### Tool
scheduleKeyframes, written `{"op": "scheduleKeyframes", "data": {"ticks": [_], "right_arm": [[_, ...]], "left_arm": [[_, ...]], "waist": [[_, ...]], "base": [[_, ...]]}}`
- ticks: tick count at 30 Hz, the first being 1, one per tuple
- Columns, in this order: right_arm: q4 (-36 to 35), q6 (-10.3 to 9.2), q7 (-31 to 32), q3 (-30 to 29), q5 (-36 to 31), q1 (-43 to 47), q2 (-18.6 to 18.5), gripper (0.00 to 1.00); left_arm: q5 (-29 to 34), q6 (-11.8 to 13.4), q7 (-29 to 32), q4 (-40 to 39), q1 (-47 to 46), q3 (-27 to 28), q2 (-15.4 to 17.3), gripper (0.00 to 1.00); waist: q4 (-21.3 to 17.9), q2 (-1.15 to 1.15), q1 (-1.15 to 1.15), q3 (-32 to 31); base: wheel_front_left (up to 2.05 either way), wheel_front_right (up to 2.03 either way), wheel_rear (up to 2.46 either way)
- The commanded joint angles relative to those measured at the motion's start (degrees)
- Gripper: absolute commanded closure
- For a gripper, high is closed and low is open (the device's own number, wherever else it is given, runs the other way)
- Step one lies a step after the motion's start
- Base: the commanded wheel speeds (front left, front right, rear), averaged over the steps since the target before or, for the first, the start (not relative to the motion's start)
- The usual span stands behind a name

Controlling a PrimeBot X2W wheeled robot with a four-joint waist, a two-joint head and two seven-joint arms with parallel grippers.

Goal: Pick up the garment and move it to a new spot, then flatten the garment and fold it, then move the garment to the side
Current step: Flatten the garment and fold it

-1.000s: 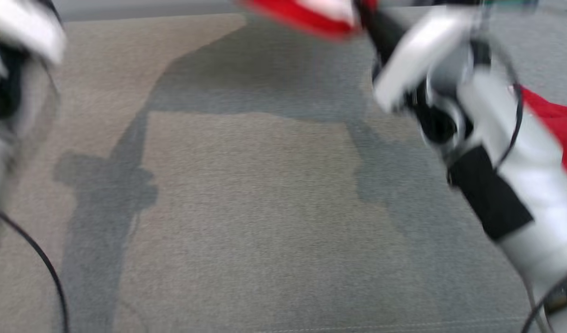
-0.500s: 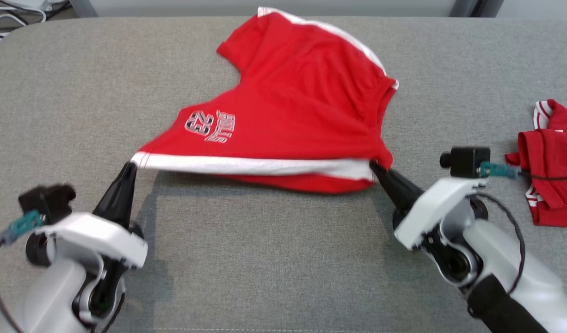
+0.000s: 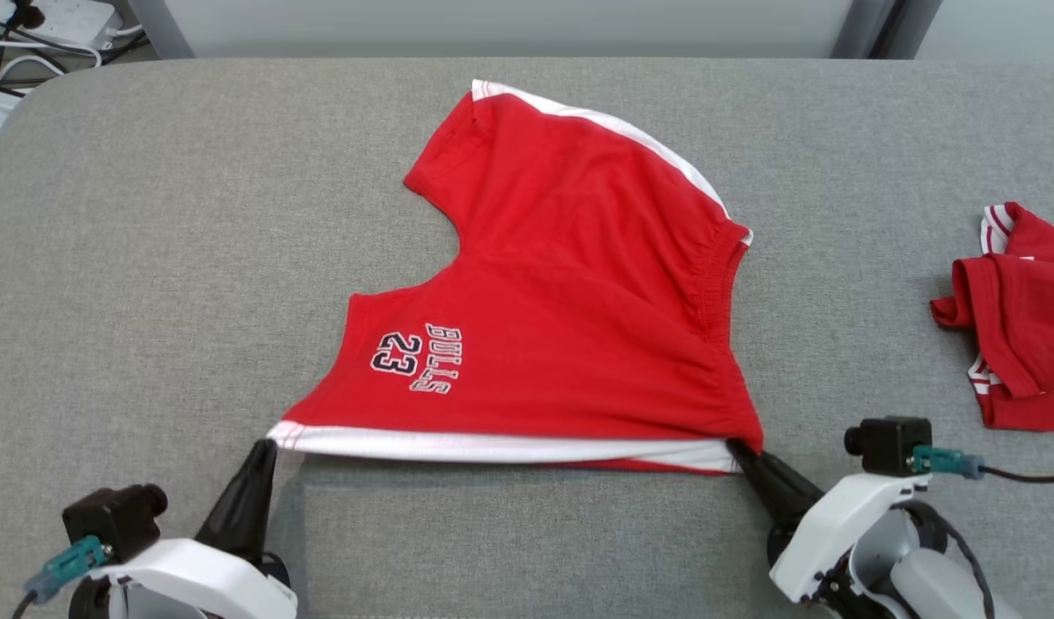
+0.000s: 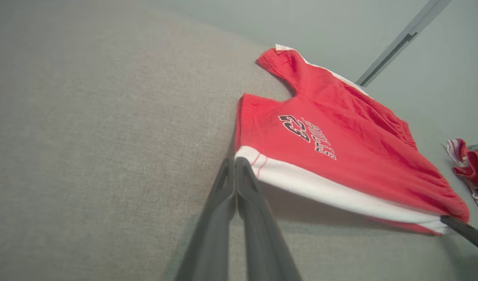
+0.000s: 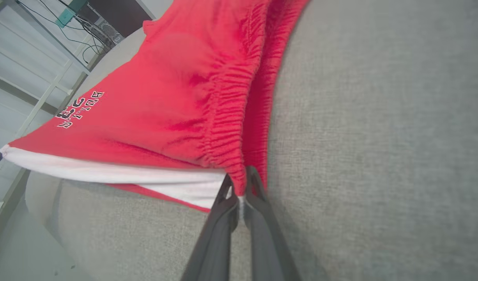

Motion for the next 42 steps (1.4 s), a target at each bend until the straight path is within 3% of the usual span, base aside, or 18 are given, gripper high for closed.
{"op": "scheduleKeyframes", "data": {"ticks": [1,2,3,4,5,15,18,23,31,36,42], "right_arm": [[-2.06,-0.02,0.4,-0.52,-1.07,2.13,0.15,1.0],[-2.69,-0.02,0.7,-1.07,-1.32,2.83,0.59,0.85],[-3.35,-0.02,1.33,-1.31,-1.43,3.58,1.01,0.54],[-4.19,-0.02,1.88,-1.45,-1.55,4.32,1.25,0.0],[-4.98,-0.02,1.85,-2.05,-1.71,5.01,1.44,0.0],[-14.01,-0.02,-2.13,-11.71,-6.98,12.24,2.36,0.0],[-16.39,-0.02,-5.65,-17.97,-13.42,12.9,3.14,0.0],[-20.7,-0.02,-9.3,-26.42,-28.11,12.4,5.77,0.0],[-24.19,-0.02,-10.48,-31.67,-41.35,14.51,9.24,0.0],[-25.33,-0.02,-10.01,-32.93,-44.07,18.85,11.32,0.0],[-26.67,-0.02,-8.85,-32.63,-44.75,23.8,12.86,0.0]], "left_arm": [[-1.31,1.29,0.1,-1.26,-0.1,2.38,1.88,1.0],[-1.53,1.35,0.51,-1.31,0.29,2.05,1.74,1.0],[-1.86,1.19,0.54,-1.29,0.55,1.95,1.36,0.86],[-2.2,1.04,0.92,-1.1,0.83,1.64,1.1,0.09],[-2.18,0.96,0.97,-0.92,0.94,1.47,0.99,0.0],[4.12,3.47,-0.47,-2.62,1.08,2.66,1.27,0.0],[7.86,3.89,-0.72,-5.53,0.07,4.28,1.95,0.0],[12.22,1.4,-0.81,-8.0,-1.43,7.6,3.87,0.0],[15.12,-0.92,-0.83,-6.65,0.35,13.89,7.45,0.0],[17.06,-0.67,-0.83,-8.13,5.49,18.36,6.23,0.0],[19.01,-1.11,-0.84,-9.9,11.93,19.96,3.25,0.0]], "waist": [[-0.06,0.0,0.0,-0.22],[-0.08,0.0,0.0,-0.34],[-0.06,0.0,0.0,-0.66],[-0.04,0.0,0.0,-0.92],[-0.04,0.0,0.0,-1.11],[0.33,0.0,0.0,-3.92],[0.26,0.0,0.0,-4.24],[0.2,0.0,0.0,-4.58],[-0.27,0.0,0.0,-6.3],[-0.96,0.0,0.0,-7.89],[-1.58,0.0,0.0,-10.53]], "base": [[0.0,0.0,0.0],[0.0,0.0,0.0],[0.0,0.0,0.0],[0.0,0.0,0.0],[0.0,0.0,0.0],[0.0,0.0,0.0],[0.0,0.0,0.0],[0.0,0.0,0.0],[0.0,0.0,0.0],[0.0,0.0,0.0],[0.0,0.0,0.0]]}}
